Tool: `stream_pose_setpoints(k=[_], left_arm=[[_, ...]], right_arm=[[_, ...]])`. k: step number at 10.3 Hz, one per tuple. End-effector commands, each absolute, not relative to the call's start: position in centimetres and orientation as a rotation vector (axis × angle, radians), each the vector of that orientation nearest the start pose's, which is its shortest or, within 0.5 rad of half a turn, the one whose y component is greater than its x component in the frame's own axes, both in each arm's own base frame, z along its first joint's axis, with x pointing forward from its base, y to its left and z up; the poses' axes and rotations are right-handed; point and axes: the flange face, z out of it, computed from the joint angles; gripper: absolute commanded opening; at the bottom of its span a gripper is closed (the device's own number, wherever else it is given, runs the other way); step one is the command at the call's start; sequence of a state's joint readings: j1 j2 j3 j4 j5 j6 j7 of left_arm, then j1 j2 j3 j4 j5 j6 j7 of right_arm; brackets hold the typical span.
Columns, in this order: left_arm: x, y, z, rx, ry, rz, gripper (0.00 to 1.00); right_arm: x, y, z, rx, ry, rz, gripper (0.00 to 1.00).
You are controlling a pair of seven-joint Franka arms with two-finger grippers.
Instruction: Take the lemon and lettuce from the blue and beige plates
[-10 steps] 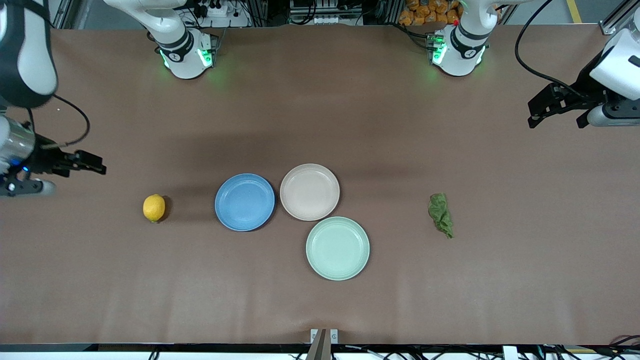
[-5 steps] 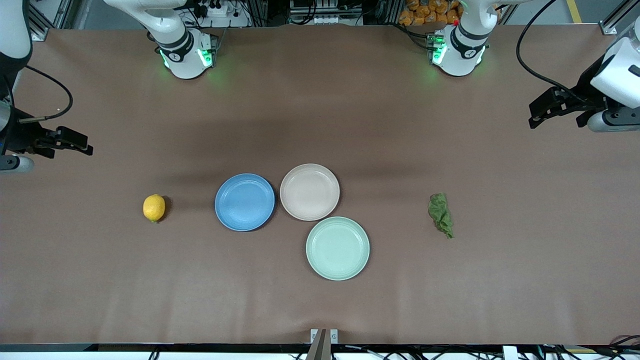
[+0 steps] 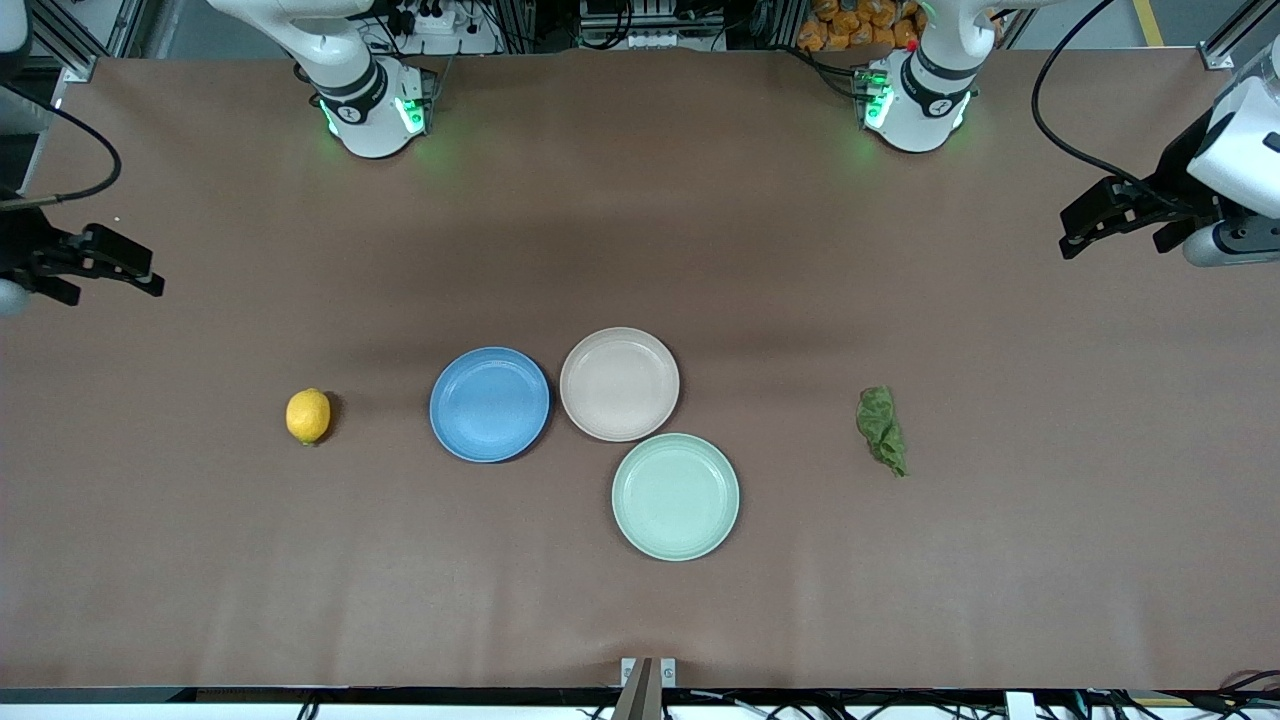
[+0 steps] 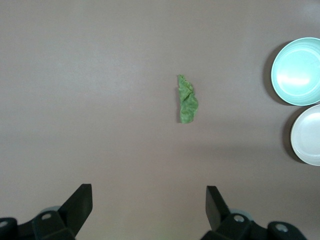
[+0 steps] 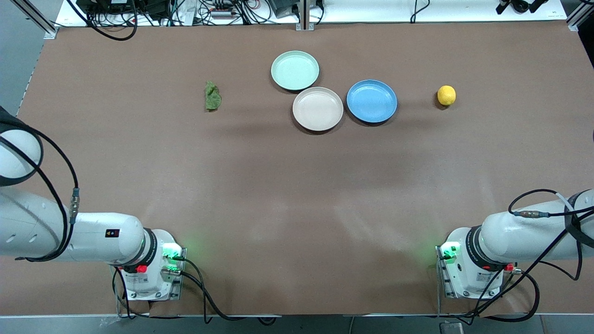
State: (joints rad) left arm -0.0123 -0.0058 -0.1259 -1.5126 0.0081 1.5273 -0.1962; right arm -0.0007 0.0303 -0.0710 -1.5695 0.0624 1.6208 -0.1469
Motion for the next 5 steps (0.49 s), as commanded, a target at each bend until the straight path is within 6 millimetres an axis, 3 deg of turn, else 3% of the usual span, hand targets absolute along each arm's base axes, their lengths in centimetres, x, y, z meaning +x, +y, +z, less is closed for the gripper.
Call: stream_pose_setpoints(k=[1, 5], left_arm=[[54.56, -7.30, 65.02, -3.134, -0.109, -0.009, 1.00], [55.06, -7.04, 64.28, -3.132, -0.109, 0.008, 1.00]], right_arm=[[59.14, -3.24, 62.31, -3.090, -0.107, -0.072, 1.00], [59.26, -3.09, 61.75, -3.085, -0.008, -0.052, 1.00]])
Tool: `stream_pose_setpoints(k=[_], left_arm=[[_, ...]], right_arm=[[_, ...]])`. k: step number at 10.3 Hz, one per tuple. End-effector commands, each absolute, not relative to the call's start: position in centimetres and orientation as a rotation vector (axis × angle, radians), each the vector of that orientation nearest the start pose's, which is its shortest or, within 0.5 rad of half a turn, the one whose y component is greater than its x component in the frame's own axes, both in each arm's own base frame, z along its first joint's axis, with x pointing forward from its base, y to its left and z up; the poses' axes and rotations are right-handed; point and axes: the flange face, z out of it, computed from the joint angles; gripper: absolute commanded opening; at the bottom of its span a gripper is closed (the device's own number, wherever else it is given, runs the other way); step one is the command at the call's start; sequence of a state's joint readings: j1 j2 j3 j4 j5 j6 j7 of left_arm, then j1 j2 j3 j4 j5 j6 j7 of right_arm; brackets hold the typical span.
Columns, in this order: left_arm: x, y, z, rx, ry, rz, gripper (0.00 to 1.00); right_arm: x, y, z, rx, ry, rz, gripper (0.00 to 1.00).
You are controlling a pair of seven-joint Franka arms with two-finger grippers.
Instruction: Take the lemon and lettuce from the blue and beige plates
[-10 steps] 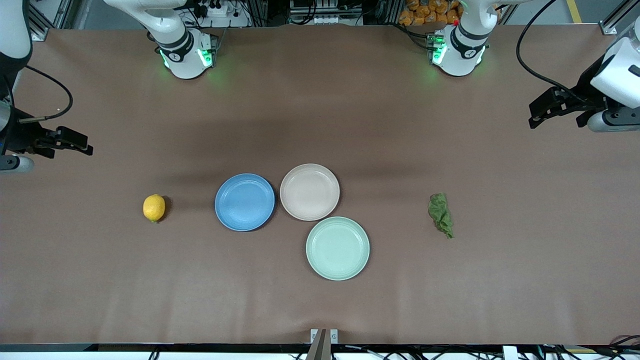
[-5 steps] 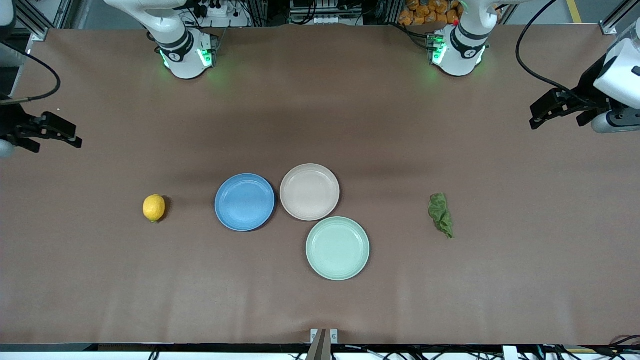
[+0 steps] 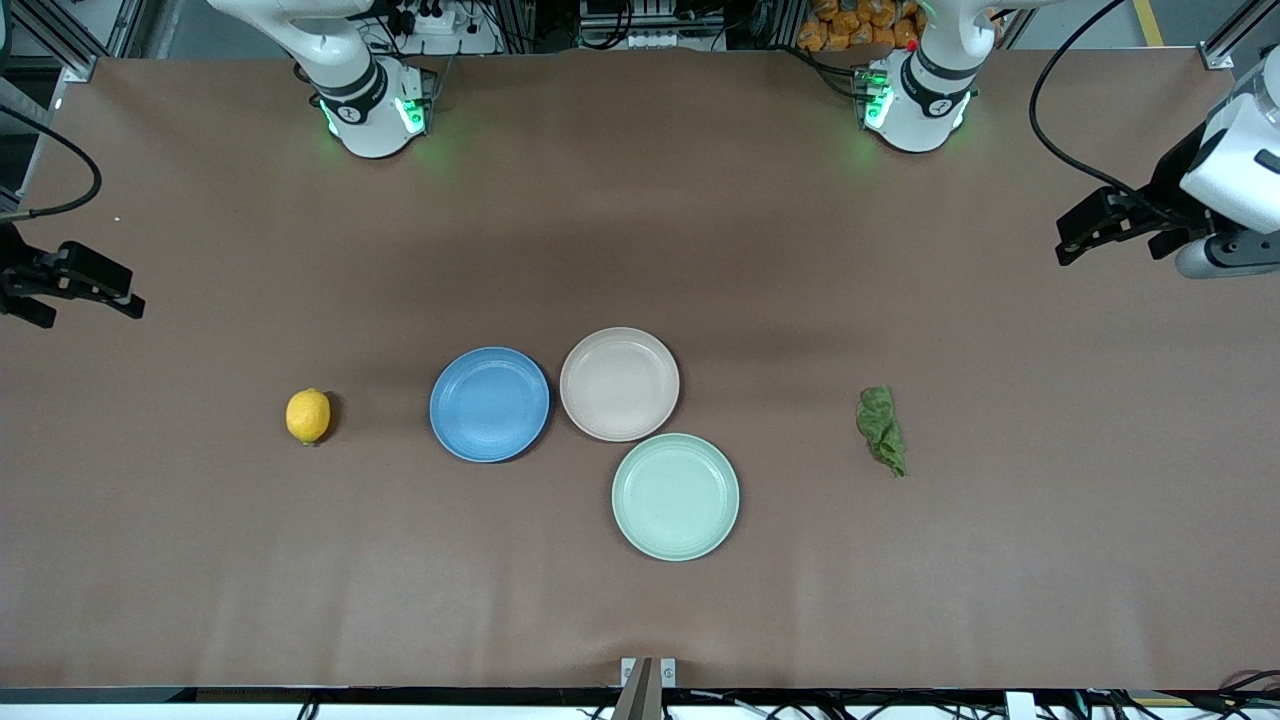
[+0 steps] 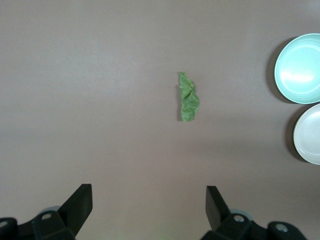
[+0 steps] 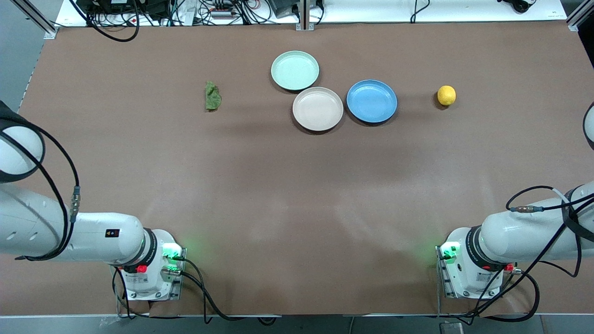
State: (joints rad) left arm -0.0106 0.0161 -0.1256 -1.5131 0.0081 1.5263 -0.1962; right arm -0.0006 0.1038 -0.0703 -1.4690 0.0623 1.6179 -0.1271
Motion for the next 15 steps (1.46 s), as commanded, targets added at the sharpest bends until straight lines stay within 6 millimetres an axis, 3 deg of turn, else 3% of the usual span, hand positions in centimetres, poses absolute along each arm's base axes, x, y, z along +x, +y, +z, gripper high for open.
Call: stream_pose_setpoints(k=[1, 7, 10, 12, 15], left_arm=[[55.2, -6.4, 64.2, -3.132, -0.116, 0.010, 1.00], [55.0, -5.7, 64.9, -3.145, -0.118, -0.008, 1.00], [54.6, -6.4, 65.4, -3.147, -0.101, -0.023, 1.00], [54.5, -7.0, 65.4, -3.140, -0.080, -0.027, 1.00], [54.4, -8.2, 65.5, -3.141, -0.046, -0.032, 1.00]], right_arm=[[59.3, -2.9, 61.8, -3.084, 0.019, -0.058, 1.00], [58.7, -3.0, 61.7, -3.083, 0.076, -0.039, 1.00], [58.6, -3.5, 62.2, -3.096, 0.187, -0.051, 1.00], [58.5, -2.0, 62.1, -3.208, 0.163, -0.030, 1.00], [58.6, -2.3, 63.0, -3.215, 0.191, -0.061, 1.00]])
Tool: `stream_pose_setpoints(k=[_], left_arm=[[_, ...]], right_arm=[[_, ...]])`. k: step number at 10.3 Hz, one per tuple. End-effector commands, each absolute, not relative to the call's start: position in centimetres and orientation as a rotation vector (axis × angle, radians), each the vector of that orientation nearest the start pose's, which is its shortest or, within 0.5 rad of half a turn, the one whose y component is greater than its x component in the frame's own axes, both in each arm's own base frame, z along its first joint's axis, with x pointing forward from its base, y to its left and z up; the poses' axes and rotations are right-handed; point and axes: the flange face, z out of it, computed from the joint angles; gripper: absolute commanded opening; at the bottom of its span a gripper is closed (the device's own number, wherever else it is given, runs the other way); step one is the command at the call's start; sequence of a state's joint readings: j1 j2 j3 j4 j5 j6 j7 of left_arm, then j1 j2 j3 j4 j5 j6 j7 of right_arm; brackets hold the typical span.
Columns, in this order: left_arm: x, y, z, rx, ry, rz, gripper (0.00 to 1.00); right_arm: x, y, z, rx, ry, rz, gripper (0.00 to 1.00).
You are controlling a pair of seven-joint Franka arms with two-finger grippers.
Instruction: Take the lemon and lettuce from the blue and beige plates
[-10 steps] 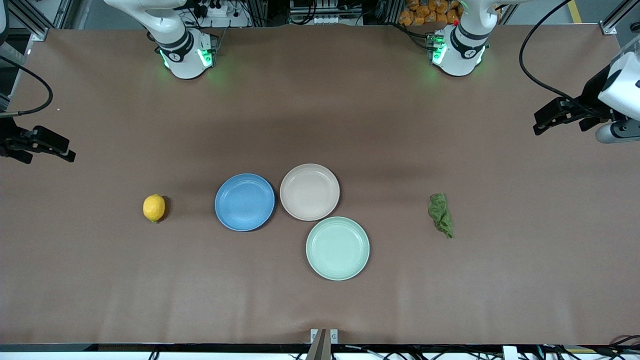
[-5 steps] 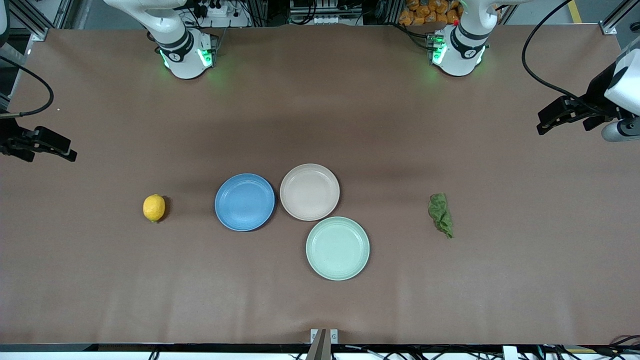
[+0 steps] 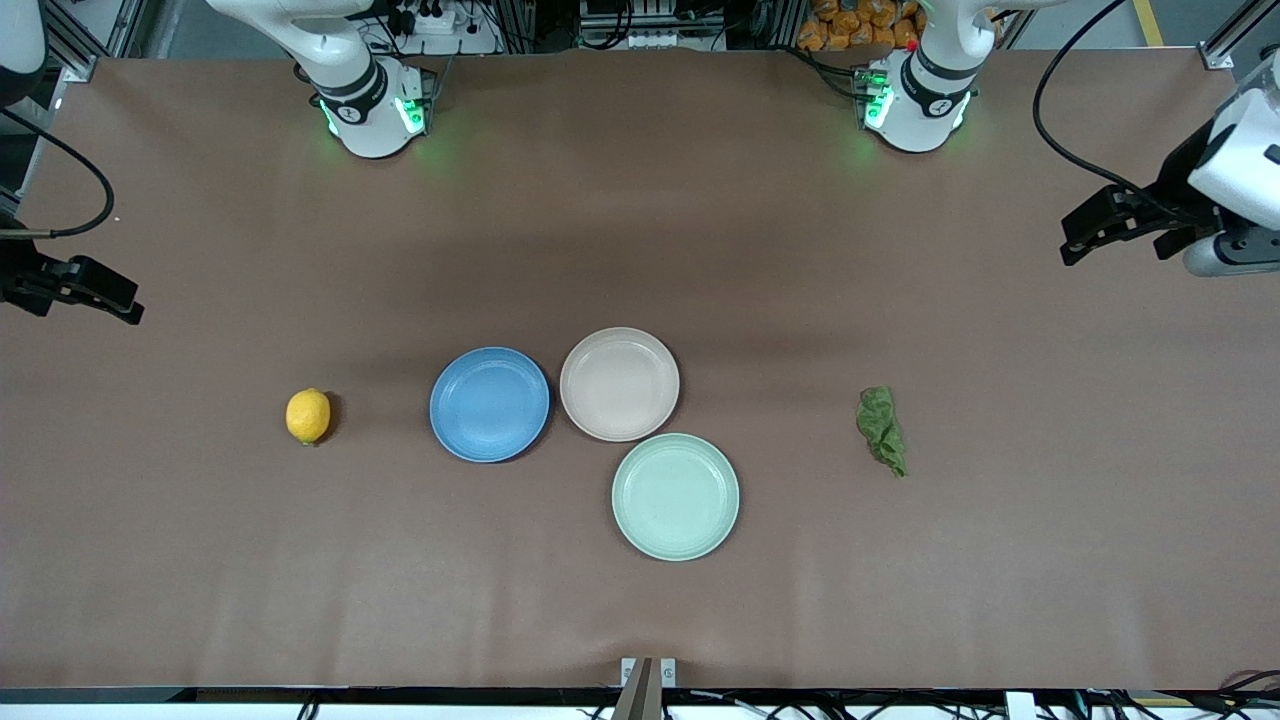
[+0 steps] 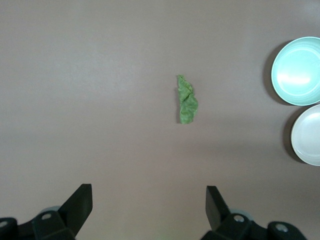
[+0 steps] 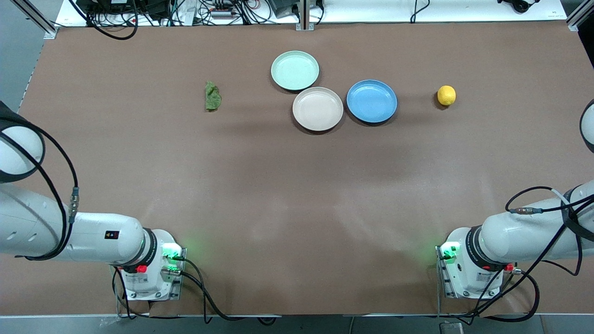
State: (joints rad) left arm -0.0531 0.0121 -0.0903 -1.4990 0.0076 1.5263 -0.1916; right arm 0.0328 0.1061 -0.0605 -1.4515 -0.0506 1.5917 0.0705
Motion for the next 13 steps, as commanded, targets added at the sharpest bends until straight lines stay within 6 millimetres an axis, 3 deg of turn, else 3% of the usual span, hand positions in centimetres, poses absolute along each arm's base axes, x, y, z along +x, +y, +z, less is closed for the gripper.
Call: stream_pose_setpoints(k=[1, 13], left_arm=[[54.27, -8.69, 65.60, -3.142, -0.032, -0.034, 1.00], [54.44, -8.46, 65.59, -3.143, -0.039, -0.044, 1.00]], right_arm=[[58.68, -2.50, 62.95, -3.208, 0.195, -0.058, 1.00], [58.68, -2.39, 62.93, -3.166, 0.185, -0.055, 1.00]])
